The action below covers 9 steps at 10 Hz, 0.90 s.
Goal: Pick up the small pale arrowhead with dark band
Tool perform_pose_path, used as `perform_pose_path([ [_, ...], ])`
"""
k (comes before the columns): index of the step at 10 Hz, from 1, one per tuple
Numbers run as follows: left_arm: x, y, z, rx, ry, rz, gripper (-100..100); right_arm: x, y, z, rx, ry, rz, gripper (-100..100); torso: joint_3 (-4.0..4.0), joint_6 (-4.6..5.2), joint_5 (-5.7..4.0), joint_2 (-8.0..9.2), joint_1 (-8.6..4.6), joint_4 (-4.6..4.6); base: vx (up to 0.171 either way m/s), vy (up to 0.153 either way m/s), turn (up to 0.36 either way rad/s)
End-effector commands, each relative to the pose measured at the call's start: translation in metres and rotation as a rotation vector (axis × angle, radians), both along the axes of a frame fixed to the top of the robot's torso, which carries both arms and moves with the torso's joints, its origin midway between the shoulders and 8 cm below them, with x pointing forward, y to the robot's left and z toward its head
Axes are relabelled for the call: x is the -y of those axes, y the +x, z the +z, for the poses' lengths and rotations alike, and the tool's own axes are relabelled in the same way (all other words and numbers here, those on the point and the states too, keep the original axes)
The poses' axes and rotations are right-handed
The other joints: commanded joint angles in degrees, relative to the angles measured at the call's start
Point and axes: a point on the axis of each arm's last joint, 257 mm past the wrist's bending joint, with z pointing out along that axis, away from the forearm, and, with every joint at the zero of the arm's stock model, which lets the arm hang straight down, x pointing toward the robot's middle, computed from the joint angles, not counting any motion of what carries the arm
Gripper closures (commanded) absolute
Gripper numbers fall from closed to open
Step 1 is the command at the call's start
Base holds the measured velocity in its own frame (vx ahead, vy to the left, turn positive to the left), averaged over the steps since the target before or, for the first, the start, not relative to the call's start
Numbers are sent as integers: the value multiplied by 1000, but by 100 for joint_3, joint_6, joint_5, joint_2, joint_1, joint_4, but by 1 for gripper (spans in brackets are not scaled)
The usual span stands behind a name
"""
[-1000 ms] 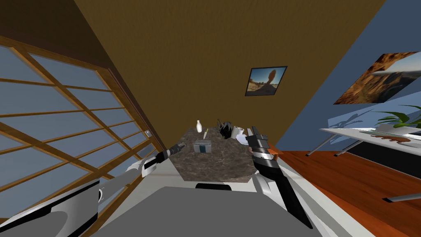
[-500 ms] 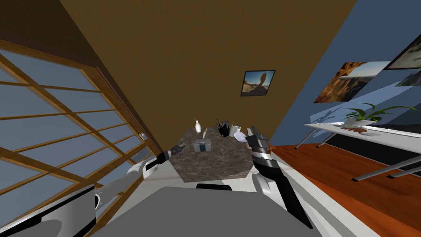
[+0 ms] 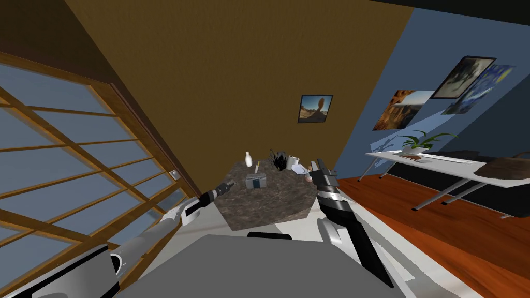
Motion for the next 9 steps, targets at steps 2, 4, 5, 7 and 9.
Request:
perform_pose_path([
  [2,4,-2,-6,-18,-24,44,100,0,0,0,0,0,0,0,-2,-7,0,-2,0,-2,-73,57,-193],
  [4,-2,1,-1,-4,9,41,100,0,0,0,0,0,0,0,-8,-4,9,-8,2,-9,-57,44,-47],
  [5,-3,-1,-4,-13,-13,79,100,0,0,0,0,0,0,0,-15,-9,7,-18,-5,-13,-62,44,-148],
  [7,-7,-3,-4,-17,-16,116,100,0,0,0,0,0,0,0,-13,-4,8,-16,-1,-11,-76,60,-201],
  [9,-16,0,1,-1,18,119,100,0,0,0,0,0,0,0,-13,-8,8,-16,4,-11,-54,38,-73],
])
